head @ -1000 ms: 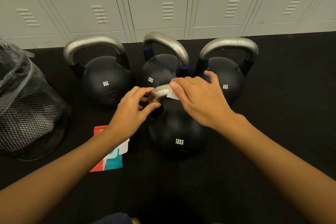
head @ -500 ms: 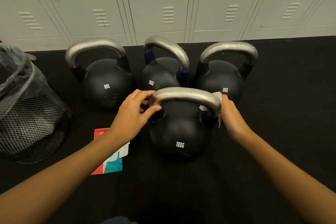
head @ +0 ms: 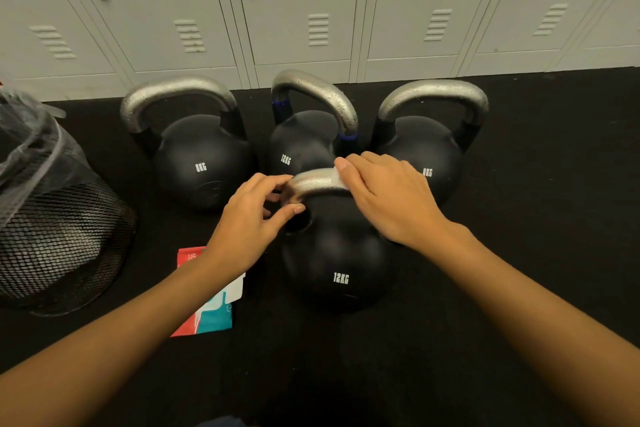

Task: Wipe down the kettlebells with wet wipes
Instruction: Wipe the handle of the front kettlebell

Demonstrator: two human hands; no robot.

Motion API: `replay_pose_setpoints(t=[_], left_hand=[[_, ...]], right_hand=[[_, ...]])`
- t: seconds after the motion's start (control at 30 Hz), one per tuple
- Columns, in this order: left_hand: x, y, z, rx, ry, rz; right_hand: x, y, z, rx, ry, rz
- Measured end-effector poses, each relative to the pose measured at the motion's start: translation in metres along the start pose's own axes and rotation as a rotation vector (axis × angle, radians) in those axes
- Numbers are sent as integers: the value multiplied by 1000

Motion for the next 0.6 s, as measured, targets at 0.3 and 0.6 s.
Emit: replay_pose_setpoints(t=[0.3,0.6], left_hand=[[0,1,-2,1,11,10],[11,-13,-1,110,101,-182]], right_hand=[[-14,35,65,-581,-757,-204],[12,-6,20,-119,48,-340]])
Point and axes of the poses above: each hand's wrist, its own y-axis away from the middle knuckle, its own x-axis out of the back of the hand, z = x × y, the point moved 3 cm from there along -y, towards the middle knuckle, and after that the axes turned 10 degrees about z, right-handed, at the moved point
